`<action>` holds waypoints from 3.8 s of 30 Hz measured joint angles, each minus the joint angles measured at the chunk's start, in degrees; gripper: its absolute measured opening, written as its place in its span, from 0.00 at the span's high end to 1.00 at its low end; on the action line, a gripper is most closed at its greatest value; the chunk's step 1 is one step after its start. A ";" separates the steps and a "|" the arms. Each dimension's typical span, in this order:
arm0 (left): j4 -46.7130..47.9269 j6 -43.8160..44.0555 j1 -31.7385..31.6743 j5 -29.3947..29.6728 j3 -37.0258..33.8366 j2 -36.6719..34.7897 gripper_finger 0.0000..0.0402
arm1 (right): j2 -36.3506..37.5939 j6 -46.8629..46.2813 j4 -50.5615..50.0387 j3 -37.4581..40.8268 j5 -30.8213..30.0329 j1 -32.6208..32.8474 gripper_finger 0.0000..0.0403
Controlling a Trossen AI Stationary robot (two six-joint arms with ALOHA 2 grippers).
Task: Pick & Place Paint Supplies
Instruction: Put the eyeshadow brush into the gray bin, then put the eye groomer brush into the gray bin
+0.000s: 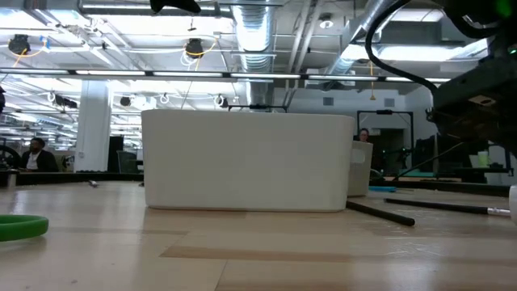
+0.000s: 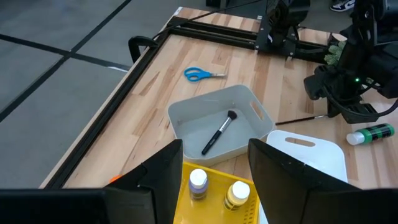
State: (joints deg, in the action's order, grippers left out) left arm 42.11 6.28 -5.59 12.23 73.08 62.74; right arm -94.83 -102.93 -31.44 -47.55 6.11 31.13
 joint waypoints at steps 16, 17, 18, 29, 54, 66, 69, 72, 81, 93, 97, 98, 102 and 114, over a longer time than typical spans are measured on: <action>0.02 0.00 -0.01 0.07 0.00 0.00 0.56 | 1.77 2.45 -3.05 -2.33 -2.60 -0.20 1.00; 0.02 0.00 -0.02 0.07 0.00 0.00 0.56 | 2.73 2.58 -3.49 -2.66 -3.28 -0.24 1.00; 0.02 0.00 -0.01 0.09 0.00 0.00 0.56 | 4.03 2.76 -4.49 -2.81 -3.87 -0.22 1.00; -0.67 0.00 0.00 0.28 0.02 -0.02 0.56 | 18.27 12.87 -15.06 -8.15 -4.85 -0.65 1.00; -4.96 10.71 -0.02 3.10 0.04 0.00 0.56 | 3.27 90.92 -30.79 -27.84 -1.18 -47.81 1.00; -4.84 14.12 0.00 3.28 0.04 0.00 0.56 | -5.22 98.88 -36.19 -32.26 0.08 -48.30 1.00; -4.92 13.79 0.00 3.28 0.02 0.02 0.56 | -5.66 97.00 -35.00 -32.25 1.46 -47.99 1.00; -4.96 13.75 0.00 3.41 0.04 0.39 0.56 | -6.74 95.31 -35.54 -31.92 1.95 -47.81 1.00; -4.66 13.73 0.00 3.89 -0.02 2.58 0.56 | -6.78 93.68 -34.93 -31.87 3.18 -47.58 1.00; -5.01 13.73 0.00 3.87 0.00 3.41 0.56 | -6.78 93.44 -34.92 -31.87 3.13 -47.27 1.00; -5.01 13.73 0.00 3.87 0.00 3.41 0.56 | -6.78 93.44 -34.50 -31.87 3.13 -47.27 1.00; -5.00 13.73 0.00 3.87 0.00 3.41 0.56 | -6.78 93.44 -34.35 -31.87 3.11 -47.27 1.00; -4.98 13.73 0.00 3.85 0.00 3.41 0.56 | -6.78 92.82 -34.29 -31.87 3.08 -47.27 1.00; -4.94 13.73 0.00 3.82 0.00 3.41 0.56 | -6.78 91.30 -32.39 -31.87 2.99 -47.27 0.87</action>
State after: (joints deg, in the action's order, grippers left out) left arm 37.17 20.01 -5.58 16.05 73.08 66.15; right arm -101.60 -11.64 -63.83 -79.42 9.10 -16.14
